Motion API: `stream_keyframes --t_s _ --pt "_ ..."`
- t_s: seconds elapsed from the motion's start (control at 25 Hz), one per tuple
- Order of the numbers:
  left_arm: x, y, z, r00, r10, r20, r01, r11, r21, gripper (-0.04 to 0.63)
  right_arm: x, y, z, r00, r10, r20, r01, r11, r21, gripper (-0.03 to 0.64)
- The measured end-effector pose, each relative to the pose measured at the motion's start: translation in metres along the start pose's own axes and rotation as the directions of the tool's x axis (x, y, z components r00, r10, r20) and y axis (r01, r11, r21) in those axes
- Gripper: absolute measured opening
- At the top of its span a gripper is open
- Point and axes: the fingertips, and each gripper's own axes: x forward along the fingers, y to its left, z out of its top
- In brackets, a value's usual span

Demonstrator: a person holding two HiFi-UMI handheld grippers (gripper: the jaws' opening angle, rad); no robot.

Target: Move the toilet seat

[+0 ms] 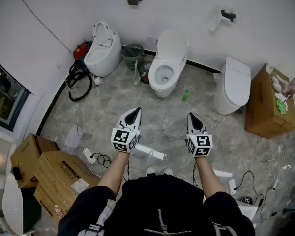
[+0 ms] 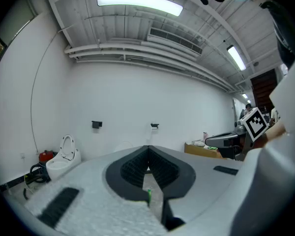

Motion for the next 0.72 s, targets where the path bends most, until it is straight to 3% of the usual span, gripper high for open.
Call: stream_keyframes --t_s 0.32,0.72 --pt "-0.015 0.011 0.002 1.000 0.024 0.006 -0.024 1.000 0.018 0.002 0.000 0.027 0.010 0.997 0.069 0.029 -0.070 0.998 0.012 0.003" --pt "-0.022 0.042 -0.006 1.000 -0.003 -0.004 0.003 1.000 0.027 0.002 0.018 0.058 0.009 0.999 0.030 0.036 -0.030 1.000 0.007 0.003"
